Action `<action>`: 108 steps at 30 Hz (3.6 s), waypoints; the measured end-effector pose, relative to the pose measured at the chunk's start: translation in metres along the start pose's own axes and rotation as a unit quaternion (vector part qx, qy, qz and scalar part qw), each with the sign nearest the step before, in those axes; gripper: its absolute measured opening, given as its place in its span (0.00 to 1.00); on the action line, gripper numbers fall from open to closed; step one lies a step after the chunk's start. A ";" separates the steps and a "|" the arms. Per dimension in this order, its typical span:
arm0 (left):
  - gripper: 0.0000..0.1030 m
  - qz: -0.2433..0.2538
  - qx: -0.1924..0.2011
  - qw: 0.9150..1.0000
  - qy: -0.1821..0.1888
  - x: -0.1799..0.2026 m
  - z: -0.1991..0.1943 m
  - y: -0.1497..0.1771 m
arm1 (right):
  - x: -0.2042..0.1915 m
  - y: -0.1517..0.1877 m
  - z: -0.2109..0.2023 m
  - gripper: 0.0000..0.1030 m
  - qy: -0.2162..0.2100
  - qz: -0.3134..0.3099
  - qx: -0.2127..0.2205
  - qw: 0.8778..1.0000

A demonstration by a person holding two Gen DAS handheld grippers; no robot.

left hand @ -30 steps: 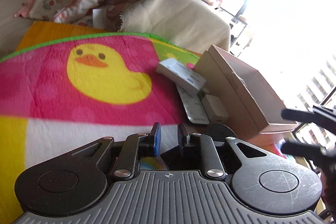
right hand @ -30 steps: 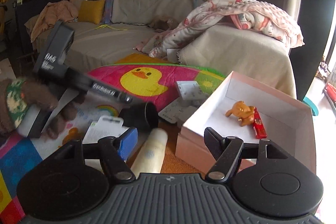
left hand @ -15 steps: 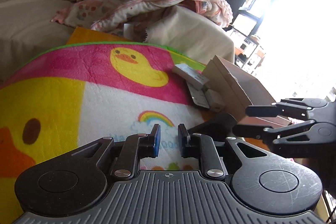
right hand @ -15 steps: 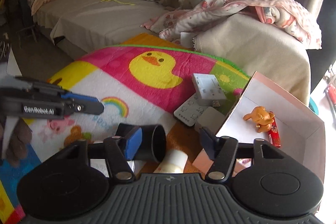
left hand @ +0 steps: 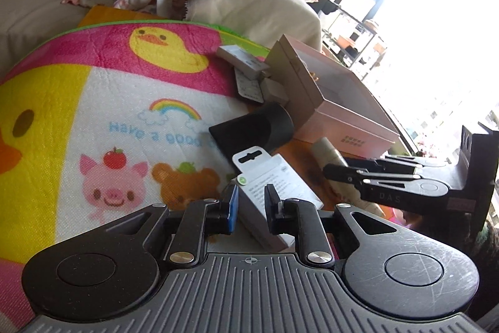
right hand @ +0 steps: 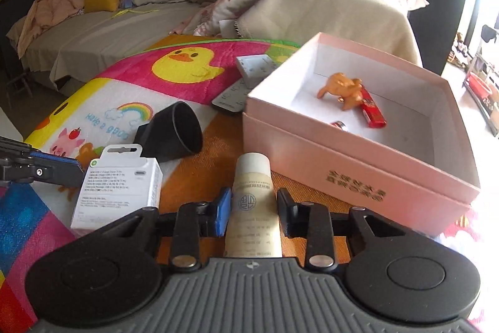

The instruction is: Organize rigid objects

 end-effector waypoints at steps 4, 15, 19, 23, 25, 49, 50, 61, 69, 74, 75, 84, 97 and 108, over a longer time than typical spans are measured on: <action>0.24 0.017 -0.006 1.000 -0.016 0.015 0.018 -0.014 | 0.014 0.029 -0.005 0.30 -0.011 0.021 0.012 1.000; 0.28 0.200 -0.003 0.975 -0.096 0.095 0.024 -0.003 | 0.020 0.060 -0.025 0.50 0.005 0.012 0.053 0.999; 0.28 0.234 -0.035 0.967 -0.096 0.112 0.036 0.008 | 0.047 0.061 -0.023 0.53 -0.013 0.077 0.054 0.995; 0.31 0.236 -0.044 0.966 -0.097 0.118 0.048 0.011 | 0.051 0.062 -0.024 0.54 -0.008 0.092 0.060 0.994; 0.36 0.231 -0.049 0.968 -0.084 0.121 0.050 0.011 | 0.053 0.064 -0.025 0.55 -0.009 0.101 0.063 0.993; 0.73 0.275 -0.028 0.951 -0.139 0.126 0.055 0.026 | 0.061 0.065 -0.024 0.57 -0.020 0.123 0.066 0.990; 0.80 0.268 -0.031 0.954 -0.127 0.127 0.057 0.026 | 0.061 0.065 -0.024 0.57 -0.020 0.123 0.066 0.990; 0.82 0.242 0.013 0.952 -0.187 0.118 0.055 0.022 | 0.061 0.065 -0.024 0.59 -0.021 0.123 0.066 0.990; 0.84 0.165 -0.018 0.977 -0.135 0.096 0.072 0.012 | 0.057 0.064 -0.023 0.62 -0.020 0.116 0.065 0.991; 0.84 0.189 -0.018 0.973 -0.134 0.098 0.073 0.020 | 0.045 0.052 -0.015 0.63 0.005 0.049 0.046 0.998; 0.84 0.187 -0.017 0.973 -0.132 0.097 0.072 0.021 | 0.041 0.048 -0.012 0.63 0.018 0.030 0.042 0.998; 0.73 0.149 0.004 0.977 -0.153 0.093 0.066 0.019 | 0.032 0.028 -0.004 0.31 0.007 -0.012 0.032 0.999; 0.73 0.181 0.018 0.972 -0.148 0.092 0.081 0.003 | 0.033 0.051 -0.022 0.28 0.015 -0.023 0.026 0.999; 0.72 0.227 0.019 0.960 -0.159 0.102 0.090 -0.008 | 0.037 0.053 -0.017 0.45 0.017 -0.007 0.045 0.999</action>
Point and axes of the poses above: each gripper's, at about its wrist camera, not at the fingertips, and z roughly the way its jaws point, x to its right, y to its underside, the point moved 3 cm from there along z, roughly the way its jaws point, and after that the axes turned 11 degrees about -x, right-handed, at the moved point
